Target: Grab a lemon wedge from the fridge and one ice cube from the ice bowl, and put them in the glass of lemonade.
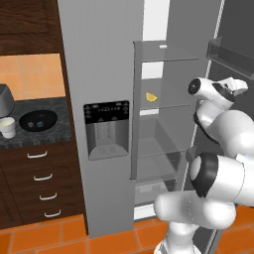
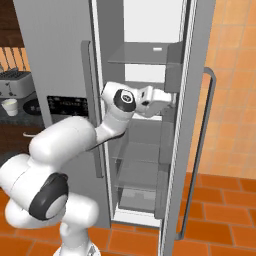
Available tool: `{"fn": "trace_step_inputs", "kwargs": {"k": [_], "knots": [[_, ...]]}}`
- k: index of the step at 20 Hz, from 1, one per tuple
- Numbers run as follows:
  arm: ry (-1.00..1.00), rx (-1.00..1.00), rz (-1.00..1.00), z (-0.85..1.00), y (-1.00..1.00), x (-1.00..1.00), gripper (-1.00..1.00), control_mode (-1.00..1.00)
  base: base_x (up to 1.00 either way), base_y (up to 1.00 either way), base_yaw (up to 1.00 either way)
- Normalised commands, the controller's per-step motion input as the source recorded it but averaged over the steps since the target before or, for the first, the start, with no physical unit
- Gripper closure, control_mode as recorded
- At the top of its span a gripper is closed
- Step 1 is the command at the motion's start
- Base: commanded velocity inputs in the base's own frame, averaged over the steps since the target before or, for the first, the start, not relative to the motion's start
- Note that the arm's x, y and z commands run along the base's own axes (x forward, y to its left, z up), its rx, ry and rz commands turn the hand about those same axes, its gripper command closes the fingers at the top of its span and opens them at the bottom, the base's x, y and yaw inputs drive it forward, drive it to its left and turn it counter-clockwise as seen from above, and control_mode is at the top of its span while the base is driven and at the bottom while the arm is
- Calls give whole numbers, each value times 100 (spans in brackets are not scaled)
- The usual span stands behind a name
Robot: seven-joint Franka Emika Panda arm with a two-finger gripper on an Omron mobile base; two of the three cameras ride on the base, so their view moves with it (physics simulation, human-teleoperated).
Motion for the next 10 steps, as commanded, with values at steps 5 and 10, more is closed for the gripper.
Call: {"fn": "trace_step_inputs", "kwargs": {"k": [5, 10], "knots": [[-2, 1, 10, 23, 100, 0, -100, -100, 0, 0, 0], [0, 9, 24, 5, 100, 0, -100, -100, 0, 0, 0]]}}
